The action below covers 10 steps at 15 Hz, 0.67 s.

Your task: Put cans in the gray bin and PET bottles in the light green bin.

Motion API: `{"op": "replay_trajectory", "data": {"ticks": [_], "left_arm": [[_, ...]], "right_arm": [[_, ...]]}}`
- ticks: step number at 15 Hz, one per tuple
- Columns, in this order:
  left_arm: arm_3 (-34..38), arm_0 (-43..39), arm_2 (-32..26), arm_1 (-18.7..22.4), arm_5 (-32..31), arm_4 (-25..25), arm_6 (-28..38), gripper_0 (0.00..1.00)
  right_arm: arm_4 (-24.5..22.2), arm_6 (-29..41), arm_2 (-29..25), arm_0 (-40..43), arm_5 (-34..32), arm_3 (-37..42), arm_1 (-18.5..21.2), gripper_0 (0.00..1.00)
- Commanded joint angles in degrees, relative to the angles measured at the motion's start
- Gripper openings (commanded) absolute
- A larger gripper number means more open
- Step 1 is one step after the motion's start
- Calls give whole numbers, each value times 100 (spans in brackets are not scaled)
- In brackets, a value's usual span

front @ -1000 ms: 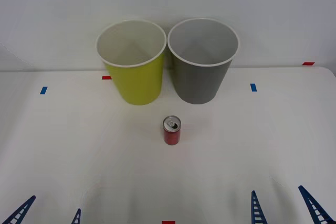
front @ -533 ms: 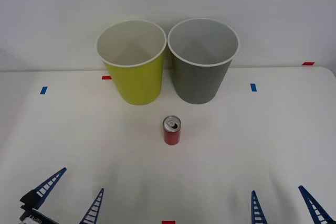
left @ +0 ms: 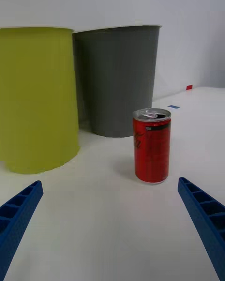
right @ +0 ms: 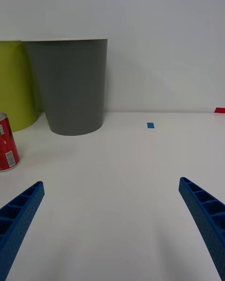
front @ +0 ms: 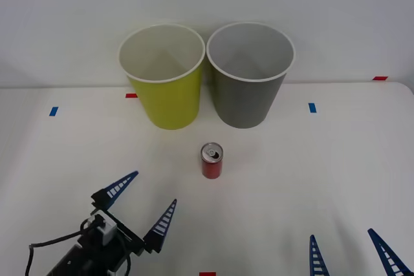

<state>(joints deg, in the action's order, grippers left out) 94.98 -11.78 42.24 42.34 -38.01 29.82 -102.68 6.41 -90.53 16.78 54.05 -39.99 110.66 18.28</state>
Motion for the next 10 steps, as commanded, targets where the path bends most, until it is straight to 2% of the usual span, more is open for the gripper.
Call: {"op": "replay_trajectory", "data": {"ticks": [1,6,10], "left_arm": [[-32,361,109,-191,417,68,-33,100],[-120,835,109,-639,1173,95,-94,100],[-744,1415,294,-1088,1199,121,-112,100]], "right_arm": [[0,0,0,0,0,0,0,100],[0,0,0,0,0,0,0,100],[0,0,0,0,0,0,0,100]]}}
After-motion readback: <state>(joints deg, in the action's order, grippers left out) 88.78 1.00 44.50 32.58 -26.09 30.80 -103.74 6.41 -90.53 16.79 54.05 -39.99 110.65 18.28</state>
